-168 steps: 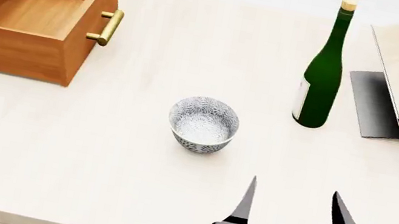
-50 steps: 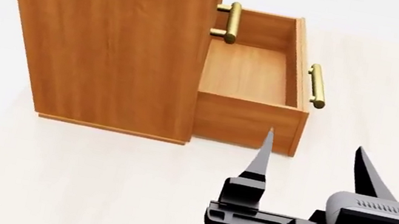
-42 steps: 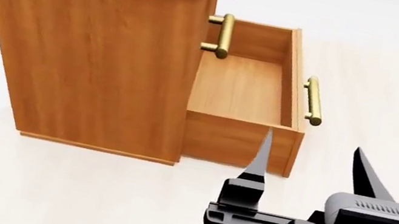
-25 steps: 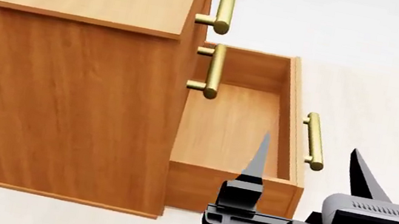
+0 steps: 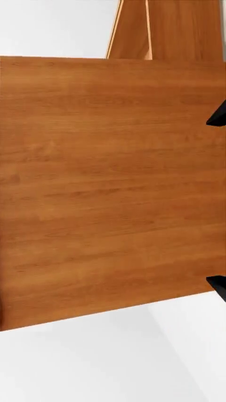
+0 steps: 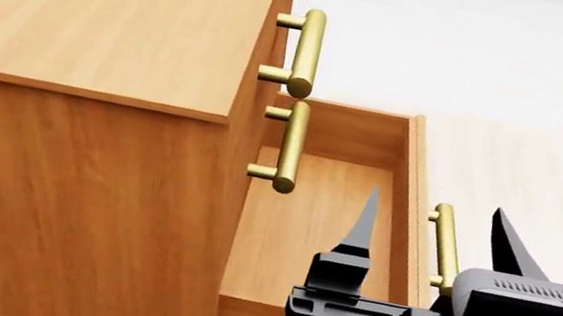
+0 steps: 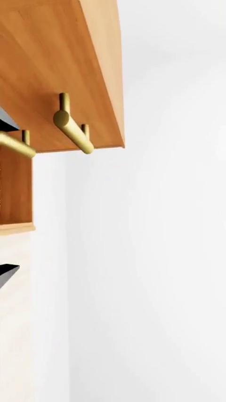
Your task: Put the bowl in the bottom drawer of the cabinet and close it.
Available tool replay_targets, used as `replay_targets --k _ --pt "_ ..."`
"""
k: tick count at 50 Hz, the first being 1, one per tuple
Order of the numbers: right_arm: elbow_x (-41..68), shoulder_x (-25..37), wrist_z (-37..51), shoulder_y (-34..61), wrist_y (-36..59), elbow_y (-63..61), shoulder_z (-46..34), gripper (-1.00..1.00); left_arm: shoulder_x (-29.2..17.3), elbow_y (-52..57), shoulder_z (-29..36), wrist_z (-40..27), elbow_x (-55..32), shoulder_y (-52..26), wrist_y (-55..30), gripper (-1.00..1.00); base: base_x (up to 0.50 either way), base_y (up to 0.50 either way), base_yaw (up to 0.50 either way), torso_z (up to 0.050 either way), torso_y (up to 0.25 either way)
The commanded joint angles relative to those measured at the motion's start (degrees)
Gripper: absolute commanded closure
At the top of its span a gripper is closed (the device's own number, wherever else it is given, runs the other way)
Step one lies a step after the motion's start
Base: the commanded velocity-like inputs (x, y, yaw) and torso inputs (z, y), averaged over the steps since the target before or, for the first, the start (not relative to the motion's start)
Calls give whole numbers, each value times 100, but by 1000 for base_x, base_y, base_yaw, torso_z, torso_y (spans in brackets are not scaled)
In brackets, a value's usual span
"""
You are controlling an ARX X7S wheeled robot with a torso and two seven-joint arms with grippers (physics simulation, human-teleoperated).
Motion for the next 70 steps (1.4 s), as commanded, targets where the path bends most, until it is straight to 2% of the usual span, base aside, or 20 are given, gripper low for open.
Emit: replay_targets --k 1,6,9,13,28,41,60,70 --pt "38 15 13 1 -38 72 -20 -100 -46 -1 42 -53 -18 -8 5 -100 500 0 0 0 0" --pt "-13 11 56 -7 -98 143 -50 -100 -65 4 54 -72 -30 -15 -1 -100 466 0 0 0 0" --pt "254 -78 83 114 217 272 97 -100 -79 10 62 -83 -40 -13 3 -100 0 0 0 0 0" --pt "-129 29 173 221 77 623 -206 -100 -89 5 72 -94 -45 -12 11 -100 0 0 0 0 0" --pt "-305 111 168 803 342 1782 -541 -100 -130 0 102 -134 -61 -21 16 -100 0 0 0 0 0" --pt "-197 93 149 1381 852 2515 -595 -100 -159 12 130 -170 -74 -23 9 -100 0 0 0 0 0" --pt "-328 112 77 2073 1028 3935 -823 -100 -197 -23 170 -215 -95 -63 11 -100 0 0 0 0 0" --pt "-179 133 7 2197 1413 4013 -845 -100 -223 3 188 -245 -87 -62 -9 -100 0 0 0 0 0"
